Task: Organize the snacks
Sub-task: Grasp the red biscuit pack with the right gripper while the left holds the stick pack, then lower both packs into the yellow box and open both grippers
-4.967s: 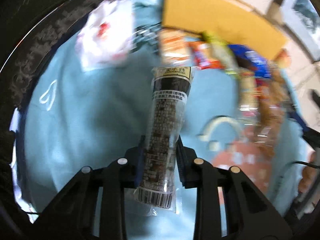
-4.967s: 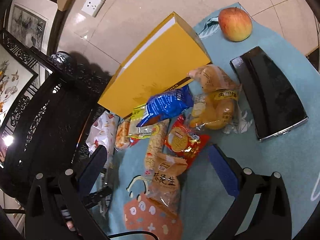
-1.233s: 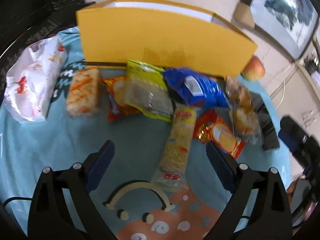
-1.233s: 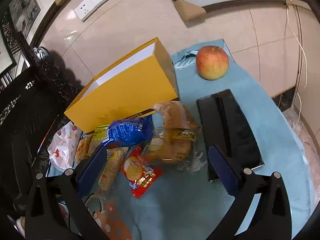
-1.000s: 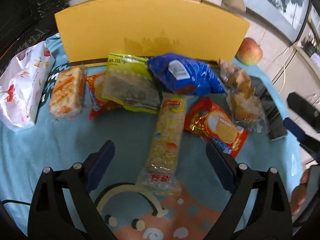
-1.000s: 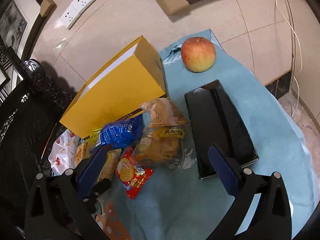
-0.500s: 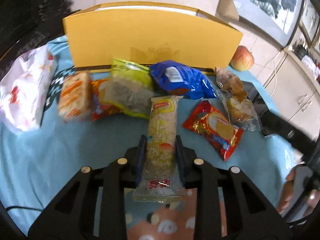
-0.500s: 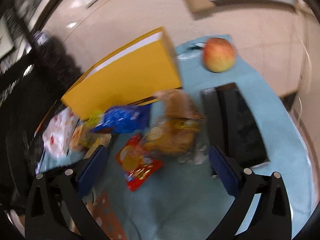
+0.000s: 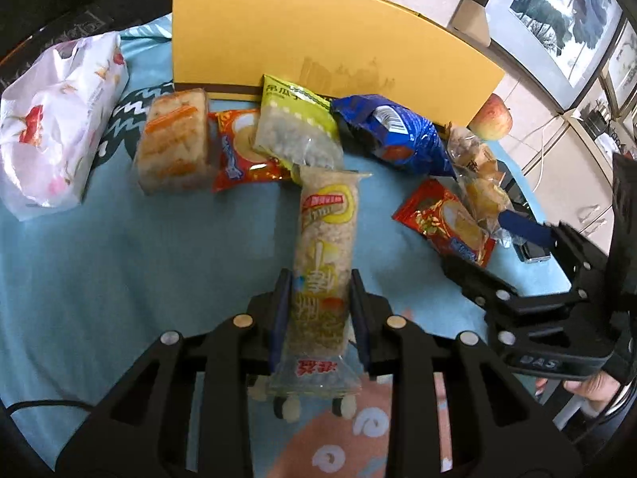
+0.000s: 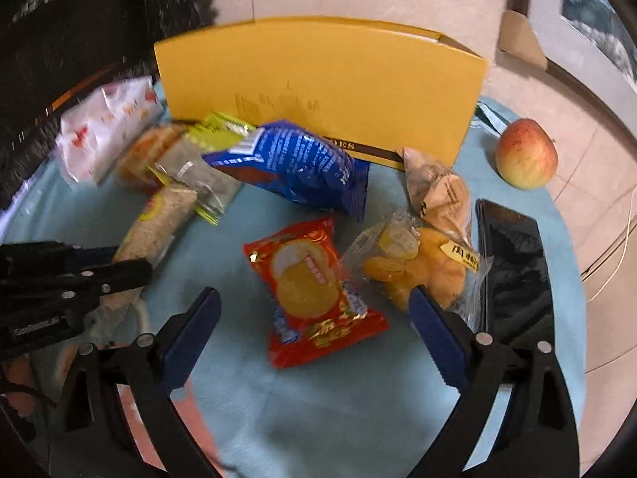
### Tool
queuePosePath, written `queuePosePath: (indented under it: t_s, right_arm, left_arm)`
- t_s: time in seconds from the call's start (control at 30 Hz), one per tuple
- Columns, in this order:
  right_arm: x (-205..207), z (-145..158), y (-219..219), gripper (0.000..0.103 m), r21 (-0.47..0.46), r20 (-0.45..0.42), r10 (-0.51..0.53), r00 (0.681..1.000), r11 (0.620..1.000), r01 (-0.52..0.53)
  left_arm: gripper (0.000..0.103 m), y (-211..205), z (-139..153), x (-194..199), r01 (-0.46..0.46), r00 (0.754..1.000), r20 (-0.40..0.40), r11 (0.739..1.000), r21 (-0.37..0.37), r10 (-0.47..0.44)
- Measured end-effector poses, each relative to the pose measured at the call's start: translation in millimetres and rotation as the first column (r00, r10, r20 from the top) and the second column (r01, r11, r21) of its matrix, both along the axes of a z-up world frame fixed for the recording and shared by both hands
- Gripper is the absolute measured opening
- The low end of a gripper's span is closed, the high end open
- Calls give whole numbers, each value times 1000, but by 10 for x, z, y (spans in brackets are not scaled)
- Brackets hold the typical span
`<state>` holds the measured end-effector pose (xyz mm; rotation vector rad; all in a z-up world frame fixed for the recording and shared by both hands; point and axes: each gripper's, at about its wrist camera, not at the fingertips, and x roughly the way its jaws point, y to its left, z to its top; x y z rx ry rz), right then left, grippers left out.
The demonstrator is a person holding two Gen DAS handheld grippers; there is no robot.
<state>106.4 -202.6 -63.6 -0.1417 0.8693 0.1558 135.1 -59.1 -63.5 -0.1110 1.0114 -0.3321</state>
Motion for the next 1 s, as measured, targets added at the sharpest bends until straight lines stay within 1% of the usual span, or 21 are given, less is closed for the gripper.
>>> queuePosePath:
  t_s: [0.03, 0.07, 0.1, 0.13, 0.2, 0.23, 0.27, 0.33, 0.4, 0.43, 0.47, 0.5, 0.53, 0.6, 0.67, 0.77, 0.87, 1.0]
  right_arm:
    - [26, -5, 30, 92, -15, 0, 9, 1000, 1000, -9]
    - [74, -27, 66, 88, -33, -8, 24, 1000, 999, -25]
    - [106, -74, 121, 83, -39, -29, 37, 999, 998, -38]
    - [152, -123, 137, 76, -34, -51, 55, 997, 998, -56]
    - [185, -133, 165, 67, 1, -43, 82, 996, 997, -82]
    - [190, -133, 160, 53, 26, -53, 99, 994, 995, -97]
    - [178, -123, 151, 45, 55, -59, 116, 991, 992, -113]
    - [133, -135, 90, 44, 92, -52, 106, 993, 991, -101]
    - [95, -149, -70, 44, 197, -47, 95, 994, 977, -84]
    - [78, -159, -155, 44, 245, -51, 86, 995, 967, -71]
    - [57, -164, -211, 44, 275, -51, 78, 996, 960, -61]
    - [26, -167, -265, 44, 291, -44, 66, 997, 955, -51]
    - [6, -162, -293, 44, 299, -37, 60, 997, 953, -46]
    - [-30, -128, -328, 44, 314, -25, 56, 998, 948, -46]
    - [-59, -67, -347, 44, 317, -19, 57, 998, 947, -48]
    - [-113, 16, -327, 44, 311, -11, 54, 999, 949, -48]
    - [-158, 76, -314, 44, 313, 0, 54, 999, 949, -51]
    - [-272, 241, -411, 44, 344, 32, 49, 998, 937, -57]
  left_arm:
    - [29, -17, -6, 13, 0, 1000, -1, 1000, 0, 0]
    - [29, -36, -18, 38, 1, 1000, -3, 1000, -1, -1]
    - [30, -55, -24, 54, -2, 1000, -2, 1000, 5, 2]
    - [31, -76, -25, 69, -4, 1000, 2, 1000, 14, 4]
    - [33, -136, -25, 108, -7, 1000, 7, 999, 33, 7]
    - [37, -156, -26, 122, -6, 1000, 8, 999, 36, 6]
    - [46, -176, -20, 133, 0, 1000, 8, 999, 35, 0]
    - [48, -220, -20, 171, 1, 1000, 14, 999, 51, -1]
    - [55, -246, -16, 210, 17, 1000, 19, 999, 50, -18]
    - [62, -260, -15, 213, 26, 999, 20, 998, 51, -27]
    - [65, -302, -18, 211, 39, 999, 26, 997, 66, -41]
    - [65, -331, -23, 197, 47, 998, 35, 995, 88, -50]
    - [65, -366, -29, 188, 52, 997, 44, 992, 112, -58]
    - [60, -401, -34, 175, 48, 997, 55, 989, 140, -56]
    - [30, -366, -25, 180, 16, 998, 63, 986, 169, -27]
    - [28, -265, -11, 173, 25, 999, 44, 991, 135, -32]
    - [28, -238, 2, 110, 31, 998, 40, 987, 158, -37]
    - [28, -145, 163, -18, 18, 998, 62, 991, 136, -27]
